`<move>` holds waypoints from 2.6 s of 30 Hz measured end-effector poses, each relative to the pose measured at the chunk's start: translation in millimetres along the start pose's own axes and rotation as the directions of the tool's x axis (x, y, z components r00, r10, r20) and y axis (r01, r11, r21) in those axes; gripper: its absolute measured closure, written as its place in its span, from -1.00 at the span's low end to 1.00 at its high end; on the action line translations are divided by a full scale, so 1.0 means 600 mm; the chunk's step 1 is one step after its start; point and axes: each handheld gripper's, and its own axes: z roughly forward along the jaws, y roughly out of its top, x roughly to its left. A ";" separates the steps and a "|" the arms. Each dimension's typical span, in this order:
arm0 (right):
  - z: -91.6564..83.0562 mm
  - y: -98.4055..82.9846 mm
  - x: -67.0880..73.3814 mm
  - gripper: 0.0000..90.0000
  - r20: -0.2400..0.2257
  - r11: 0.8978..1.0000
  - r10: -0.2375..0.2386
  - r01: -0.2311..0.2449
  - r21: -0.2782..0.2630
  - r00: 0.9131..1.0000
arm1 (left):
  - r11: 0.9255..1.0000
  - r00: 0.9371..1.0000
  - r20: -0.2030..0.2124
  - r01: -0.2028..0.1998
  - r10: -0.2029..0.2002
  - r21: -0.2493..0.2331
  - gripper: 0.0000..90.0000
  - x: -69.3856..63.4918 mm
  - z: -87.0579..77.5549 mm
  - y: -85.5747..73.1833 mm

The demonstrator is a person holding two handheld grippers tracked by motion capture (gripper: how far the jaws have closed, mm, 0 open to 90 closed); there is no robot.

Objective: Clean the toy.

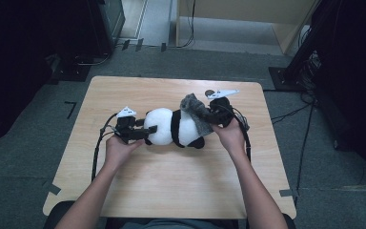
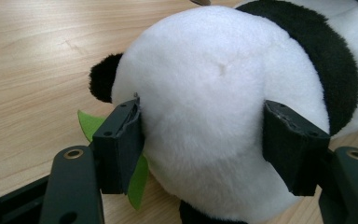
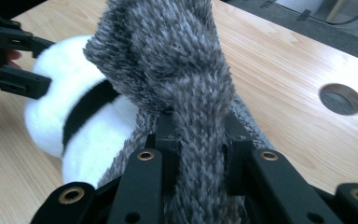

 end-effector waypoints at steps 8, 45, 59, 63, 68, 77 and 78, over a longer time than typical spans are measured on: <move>-0.023 0.003 -0.001 0.69 0.014 1.000 -0.003 0.004 -0.007 1.000 | 1.000 1.000 -0.007 0.012 -0.012 0.017 -0.25 0.002 0.001 0.000; 0.112 0.062 0.141 0.68 -0.111 0.986 -0.143 0.151 0.066 0.983 | 1.000 1.000 -0.007 -0.002 0.002 -0.014 -0.22 -0.006 -0.002 0.002; 0.049 0.028 0.090 0.68 -0.050 0.993 -0.116 0.117 0.026 0.992 | 1.000 1.000 -0.010 -0.005 0.005 -0.016 -0.22 -0.006 -0.001 0.002; 0.032 0.017 0.070 0.68 -0.056 0.997 -0.079 0.079 0.001 0.995 | 1.000 1.000 -0.007 -0.002 0.002 -0.017 -0.22 -0.006 -0.001 0.002; 0.009 0.001 0.045 0.67 -0.033 0.999 -0.044 0.044 -0.018 0.998 | 1.000 1.000 -0.004 0.007 -0.007 -0.019 -0.22 -0.006 -0.001 0.002; -0.013 -0.027 0.010 0.65 0.004 0.999 0.020 -0.019 -0.034 1.000 | 1.000 1.000 0.001 0.013 -0.013 -0.019 -0.21 -0.005 -0.001 0.002; -0.015 -0.032 0.007 0.65 0.011 0.999 0.032 -0.031 -0.036 0.999 | 1.000 1.000 0.002 0.015 -0.015 -0.018 -0.21 -0.004 -0.001 0.001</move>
